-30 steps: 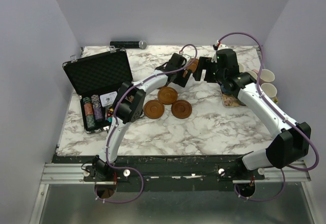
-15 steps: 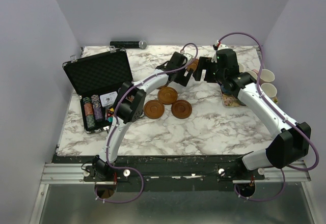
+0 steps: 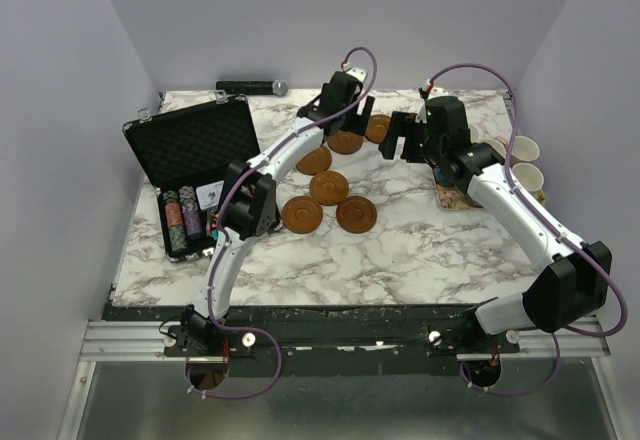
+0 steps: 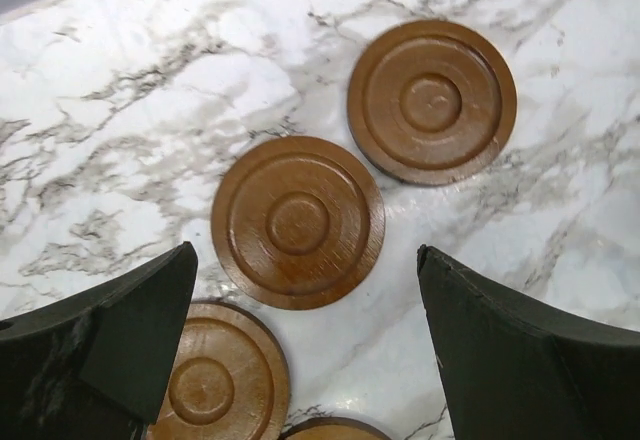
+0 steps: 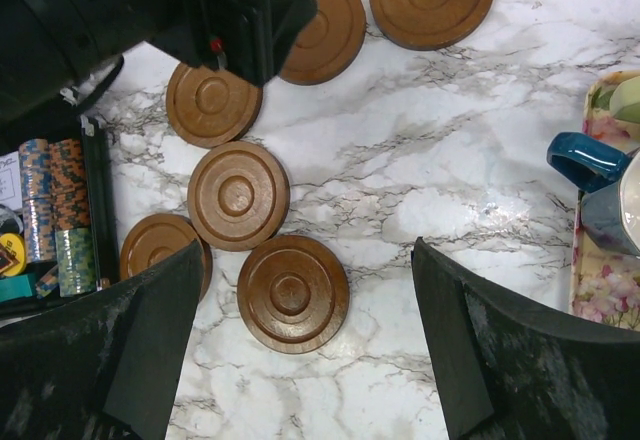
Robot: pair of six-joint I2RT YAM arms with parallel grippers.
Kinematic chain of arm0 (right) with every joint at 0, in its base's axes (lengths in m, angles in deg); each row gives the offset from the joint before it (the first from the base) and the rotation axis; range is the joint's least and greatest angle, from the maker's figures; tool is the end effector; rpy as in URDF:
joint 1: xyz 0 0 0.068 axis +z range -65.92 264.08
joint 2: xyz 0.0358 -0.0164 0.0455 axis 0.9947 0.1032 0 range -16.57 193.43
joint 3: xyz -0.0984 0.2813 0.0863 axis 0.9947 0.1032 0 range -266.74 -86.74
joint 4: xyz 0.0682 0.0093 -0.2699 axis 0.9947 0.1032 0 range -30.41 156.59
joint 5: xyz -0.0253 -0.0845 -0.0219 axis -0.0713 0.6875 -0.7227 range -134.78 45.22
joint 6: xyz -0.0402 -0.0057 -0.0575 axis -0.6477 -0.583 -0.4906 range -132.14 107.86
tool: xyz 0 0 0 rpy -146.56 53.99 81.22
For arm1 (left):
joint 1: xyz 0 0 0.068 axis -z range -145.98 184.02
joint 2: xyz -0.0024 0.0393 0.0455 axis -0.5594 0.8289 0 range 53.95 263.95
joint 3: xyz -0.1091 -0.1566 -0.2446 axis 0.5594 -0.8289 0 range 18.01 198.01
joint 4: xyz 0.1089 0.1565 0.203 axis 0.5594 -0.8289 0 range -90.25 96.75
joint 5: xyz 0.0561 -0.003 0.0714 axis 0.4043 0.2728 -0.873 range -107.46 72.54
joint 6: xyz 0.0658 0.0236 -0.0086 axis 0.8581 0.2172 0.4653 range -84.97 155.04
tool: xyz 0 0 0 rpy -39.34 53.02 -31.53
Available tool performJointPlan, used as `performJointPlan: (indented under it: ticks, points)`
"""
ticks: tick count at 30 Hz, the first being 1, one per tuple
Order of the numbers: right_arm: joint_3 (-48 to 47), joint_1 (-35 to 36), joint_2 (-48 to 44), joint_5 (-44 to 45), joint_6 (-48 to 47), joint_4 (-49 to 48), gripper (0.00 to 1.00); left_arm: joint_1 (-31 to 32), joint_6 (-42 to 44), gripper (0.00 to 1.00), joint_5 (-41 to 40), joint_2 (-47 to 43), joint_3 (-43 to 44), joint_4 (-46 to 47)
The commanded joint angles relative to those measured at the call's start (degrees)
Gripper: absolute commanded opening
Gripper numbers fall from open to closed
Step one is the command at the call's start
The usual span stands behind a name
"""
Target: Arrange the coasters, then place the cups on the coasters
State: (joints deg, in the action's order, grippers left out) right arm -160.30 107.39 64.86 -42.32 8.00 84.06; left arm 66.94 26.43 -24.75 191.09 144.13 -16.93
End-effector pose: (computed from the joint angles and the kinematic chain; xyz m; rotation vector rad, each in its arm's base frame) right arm 0.3269 0.1382 0.3656 -0.0344 2.1608 0.3973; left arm 0.5238 -0.3303 0.2532 0.3886 2.1492 -0.2752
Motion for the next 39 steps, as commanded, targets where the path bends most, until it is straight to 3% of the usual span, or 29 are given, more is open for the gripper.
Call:
performJointPlan:
  ticks: [1, 9, 17, 33, 39]
  points:
    - [0.87, 0.07, -1.80, 0.00, 0.78, -0.30, 0.92, -2.78, -5.72, 0.99, -2.12, 4.18, 4.21, -5.23]
    - [0.79, 0.07, -1.97, 0.35, 0.69, -0.12, 0.92, -5.85, -8.71, 0.99, 6.05, 8.49, 4.30, -1.55]
    - [0.79, 0.07, -2.06, 1.14, 0.51, 0.23, 0.91, -6.91, -9.07, 0.98, 9.22, 11.57, 5.62, -0.32]
    - [0.43, 0.07, -1.36, 1.41, 0.16, 0.23, 0.90, -5.77, -14.60, 0.75, 14.32, 11.04, 1.67, -0.05]
    - [0.61, 0.07, -1.36, 1.50, 0.25, 0.23, 0.90, -5.15, -15.22, 0.72, 14.93, 10.25, -0.35, 0.83]
